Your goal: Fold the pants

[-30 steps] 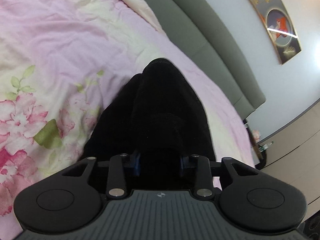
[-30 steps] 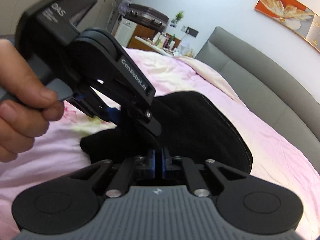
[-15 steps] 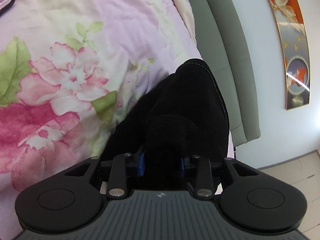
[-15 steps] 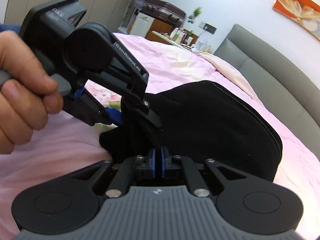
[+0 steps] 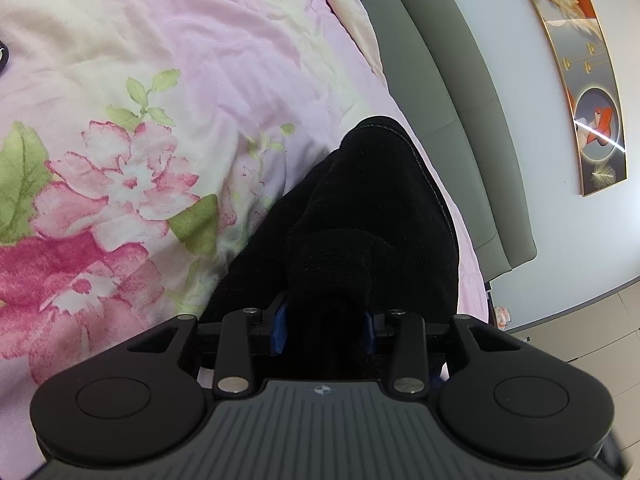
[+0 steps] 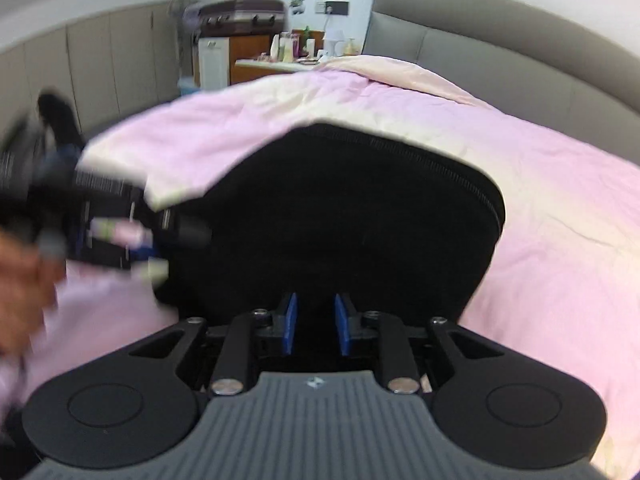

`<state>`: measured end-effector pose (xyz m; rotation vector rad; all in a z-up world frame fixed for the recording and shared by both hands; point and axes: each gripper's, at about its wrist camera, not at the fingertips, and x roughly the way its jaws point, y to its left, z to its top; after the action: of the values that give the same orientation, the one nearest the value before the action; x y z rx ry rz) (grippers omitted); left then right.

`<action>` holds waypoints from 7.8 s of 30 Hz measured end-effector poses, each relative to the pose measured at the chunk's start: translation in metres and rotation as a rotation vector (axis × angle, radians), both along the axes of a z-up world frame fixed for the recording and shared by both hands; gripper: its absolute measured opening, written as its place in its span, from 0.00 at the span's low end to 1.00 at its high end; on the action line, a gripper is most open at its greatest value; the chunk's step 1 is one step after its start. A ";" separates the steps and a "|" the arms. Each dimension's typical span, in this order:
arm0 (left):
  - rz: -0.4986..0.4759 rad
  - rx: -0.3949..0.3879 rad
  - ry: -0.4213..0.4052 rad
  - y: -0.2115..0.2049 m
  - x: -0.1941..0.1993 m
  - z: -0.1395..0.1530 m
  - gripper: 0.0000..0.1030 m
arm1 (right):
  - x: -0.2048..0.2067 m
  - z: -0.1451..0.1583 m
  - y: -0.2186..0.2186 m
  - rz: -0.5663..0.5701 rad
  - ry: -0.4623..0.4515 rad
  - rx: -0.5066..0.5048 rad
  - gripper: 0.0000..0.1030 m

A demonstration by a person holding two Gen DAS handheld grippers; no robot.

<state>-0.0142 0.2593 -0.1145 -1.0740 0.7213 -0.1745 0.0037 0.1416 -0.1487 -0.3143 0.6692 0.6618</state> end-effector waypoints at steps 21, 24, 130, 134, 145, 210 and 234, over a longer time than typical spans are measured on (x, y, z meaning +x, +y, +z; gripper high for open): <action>-0.024 0.088 0.015 0.001 -0.001 0.012 0.47 | 0.186 0.009 0.102 -0.147 0.191 0.108 0.26; -0.017 0.144 0.033 0.002 0.005 0.012 0.47 | 0.206 -0.026 0.124 -0.153 0.194 0.051 0.26; -0.568 1.065 -0.139 -0.152 0.117 0.151 0.79 | -0.020 -0.033 -0.076 0.059 0.085 0.014 0.06; -0.509 1.032 -0.114 -0.134 0.126 0.150 0.81 | -0.016 -0.020 -0.093 0.047 0.124 0.077 0.05; -0.464 0.957 0.020 -0.073 0.107 0.118 0.85 | 0.029 -0.001 -0.157 -0.209 0.209 0.293 0.30; -0.551 0.459 0.035 0.024 0.126 0.118 0.91 | 0.106 -0.014 -0.136 -0.321 0.468 0.495 0.77; -0.687 0.199 0.003 0.028 0.154 0.044 1.00 | 0.173 -0.110 -0.096 -0.266 0.847 0.759 0.96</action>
<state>0.1393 0.2872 -0.0703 -0.6044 1.0681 -0.6729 0.1765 0.0458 -0.2584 0.7942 1.1696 0.7348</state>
